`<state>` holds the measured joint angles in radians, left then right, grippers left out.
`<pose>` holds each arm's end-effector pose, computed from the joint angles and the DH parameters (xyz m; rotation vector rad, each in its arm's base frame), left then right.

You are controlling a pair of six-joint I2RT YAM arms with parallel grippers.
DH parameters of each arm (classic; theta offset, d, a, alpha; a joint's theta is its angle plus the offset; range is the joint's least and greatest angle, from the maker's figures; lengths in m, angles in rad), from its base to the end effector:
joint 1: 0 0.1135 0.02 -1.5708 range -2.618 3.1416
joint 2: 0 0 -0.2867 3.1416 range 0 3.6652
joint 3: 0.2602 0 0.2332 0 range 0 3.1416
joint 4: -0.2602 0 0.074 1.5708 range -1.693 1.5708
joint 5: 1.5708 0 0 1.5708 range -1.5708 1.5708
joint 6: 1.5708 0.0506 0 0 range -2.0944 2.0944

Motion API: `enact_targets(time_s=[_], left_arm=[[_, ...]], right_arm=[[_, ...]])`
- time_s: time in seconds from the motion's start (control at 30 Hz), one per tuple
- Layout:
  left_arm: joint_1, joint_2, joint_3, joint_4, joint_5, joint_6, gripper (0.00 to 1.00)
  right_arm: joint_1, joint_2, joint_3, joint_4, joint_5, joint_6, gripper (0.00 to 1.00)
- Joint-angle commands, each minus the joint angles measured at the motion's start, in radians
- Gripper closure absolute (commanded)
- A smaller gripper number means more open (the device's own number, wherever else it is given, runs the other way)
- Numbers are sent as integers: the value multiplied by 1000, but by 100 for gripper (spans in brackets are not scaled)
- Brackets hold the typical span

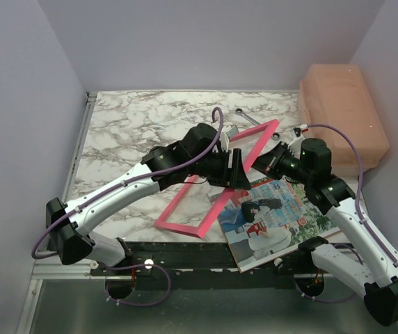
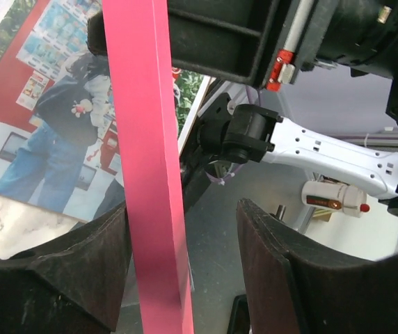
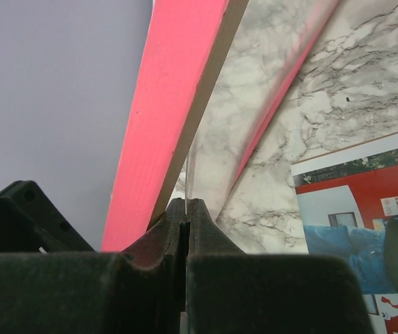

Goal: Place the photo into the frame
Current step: Turn over the photo frame at the center of the board.

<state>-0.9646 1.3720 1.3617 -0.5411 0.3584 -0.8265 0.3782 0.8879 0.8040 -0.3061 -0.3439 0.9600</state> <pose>0.1522 -0.2507 0.3886 0.4129 2.4061 -1.3347 0.1621 0.0827 0.3306 0.3731 2.1098 1.1745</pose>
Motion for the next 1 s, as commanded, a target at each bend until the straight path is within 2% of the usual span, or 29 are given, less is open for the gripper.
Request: enact_targets(time_s=[0.0,0.23,0.33,0.4,0.47,0.57,0.67,0.8,0.97], left_arm=[[-5,76,122,-167,-14,67,40],[-8,181,318,-445,-251,114,46],[-8,194,368,-516,-339,137,49],[-7,205,392,-542,-351,157,50],[-8,215,408,-550,-351,178,57],[-8,228,421,-554,-350,201,81],[-6,237,444,-569,-351,213,93],[12,245,493,-602,-396,217,100],[94,219,530,-609,-378,224,100]], right_arm=[[-1,-33,2,122,-43,40,100],[-1,-26,17,110,-46,35,100],[-2,-19,20,109,-49,34,100],[-1,-13,20,108,-53,34,100],[-2,-7,20,111,-56,35,100],[0,3,24,111,-58,33,100],[-1,8,28,111,-57,30,100],[0,12,38,90,-48,11,100],[-1,11,57,37,-36,-22,100]])
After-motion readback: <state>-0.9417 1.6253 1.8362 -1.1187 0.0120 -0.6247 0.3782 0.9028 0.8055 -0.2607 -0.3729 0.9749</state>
